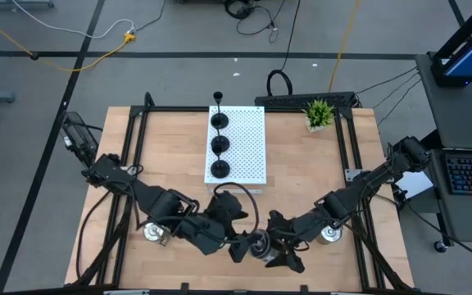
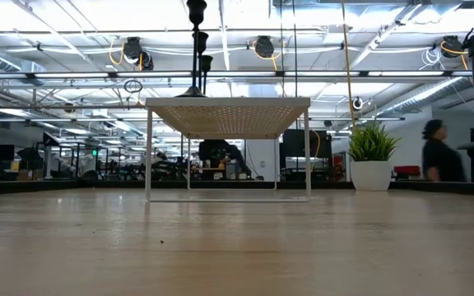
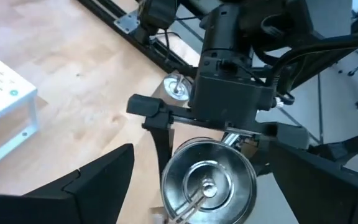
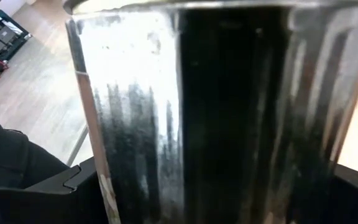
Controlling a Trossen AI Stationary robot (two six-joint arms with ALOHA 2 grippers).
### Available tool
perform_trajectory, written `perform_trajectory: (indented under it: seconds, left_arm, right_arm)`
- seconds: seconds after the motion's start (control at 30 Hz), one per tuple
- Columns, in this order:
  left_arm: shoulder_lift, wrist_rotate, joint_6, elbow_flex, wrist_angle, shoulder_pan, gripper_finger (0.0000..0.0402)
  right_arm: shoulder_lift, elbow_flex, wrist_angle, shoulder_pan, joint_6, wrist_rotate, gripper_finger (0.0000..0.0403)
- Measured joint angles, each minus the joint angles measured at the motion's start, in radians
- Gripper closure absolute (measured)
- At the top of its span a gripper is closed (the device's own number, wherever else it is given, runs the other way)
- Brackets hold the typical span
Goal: Pick & Place candle stick holders
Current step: Put the top left silver scented candle on the shelf
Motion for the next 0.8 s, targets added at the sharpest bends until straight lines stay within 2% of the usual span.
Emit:
perform_trajectory:
  seconds: [0.2, 0.43, 0.63, 0.8]
  left_arm:
    - [-0.034, -0.081, 0.017, -0.001, 0.001, -0.038, 0.0012]
    - [-0.038, -0.311, -0.004, -0.001, -0.011, -0.161, 0.0011]
    - [-0.038, -0.450, -0.153, -0.001, -0.153, -0.245, 0.0011]
    - [-0.038, -0.530, -0.295, -0.002, -0.305, -0.268, 0.0011]
  right_arm:
    - [-0.005, 0.000, 0.028, -0.003, -0.009, 0.023, 0.0054]
    - [-0.088, 0.000, 0.008, -0.029, -0.082, 0.147, 0.0054]
    - [-0.198, 0.002, -0.064, -0.104, -0.183, 0.274, 0.0054]
    - [-0.257, 0.002, -0.088, -0.207, -0.295, 0.357, 0.0054]
